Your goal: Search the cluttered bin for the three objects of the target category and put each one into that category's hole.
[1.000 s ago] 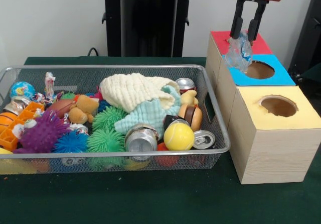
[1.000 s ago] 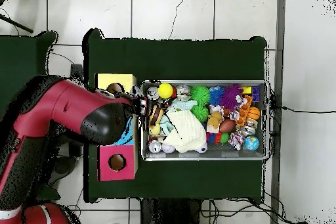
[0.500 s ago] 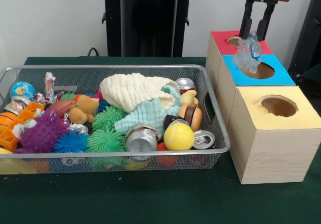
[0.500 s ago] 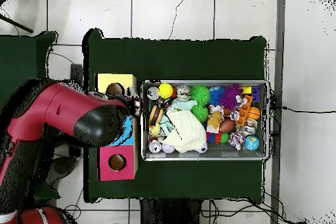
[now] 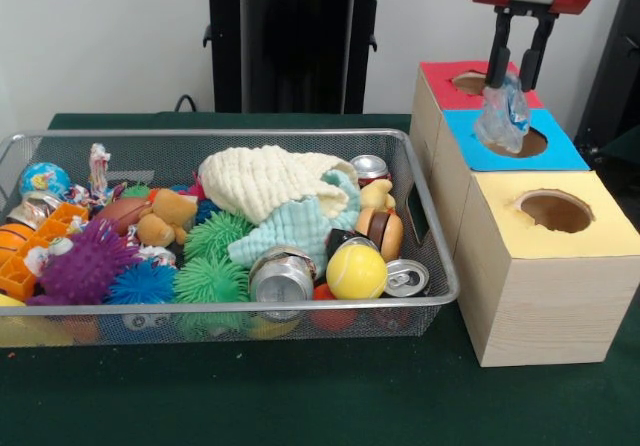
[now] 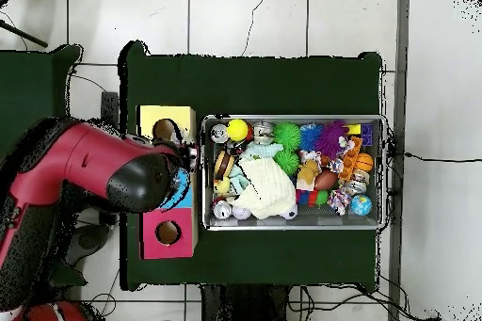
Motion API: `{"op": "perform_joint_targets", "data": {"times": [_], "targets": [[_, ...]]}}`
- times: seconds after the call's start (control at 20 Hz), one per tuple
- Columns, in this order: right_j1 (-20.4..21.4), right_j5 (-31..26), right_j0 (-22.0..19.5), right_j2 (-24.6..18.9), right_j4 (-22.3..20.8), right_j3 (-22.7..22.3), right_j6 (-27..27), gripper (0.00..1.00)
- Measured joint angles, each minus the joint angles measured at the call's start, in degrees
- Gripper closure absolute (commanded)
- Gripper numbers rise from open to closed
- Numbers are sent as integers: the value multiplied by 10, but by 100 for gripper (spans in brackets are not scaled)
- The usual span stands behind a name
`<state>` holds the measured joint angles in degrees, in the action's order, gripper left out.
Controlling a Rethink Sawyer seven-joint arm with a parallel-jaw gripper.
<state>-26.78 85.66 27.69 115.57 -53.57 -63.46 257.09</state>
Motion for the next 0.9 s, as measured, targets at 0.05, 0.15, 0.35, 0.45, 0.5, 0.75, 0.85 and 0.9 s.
{"op": "perform_joint_targets", "data": {"times": [0.05,0.15,0.35,0.45,0.5,0.75,0.85,0.9], "targets": [[0,-1,1,-3,0,0,0,100],[0,-2,2,-7,0,0,0,100],[0,-14,3,-13,0,0,0,100],[0,-22,4,-15,0,0,0,100],[0,-25,5,-16,0,0,0,100],[0,-38,7,-20,0,0,0,100],[0,-39,7,-20,0,0,0,100],[0,-39,7,-20,0,0,0,100]]}}
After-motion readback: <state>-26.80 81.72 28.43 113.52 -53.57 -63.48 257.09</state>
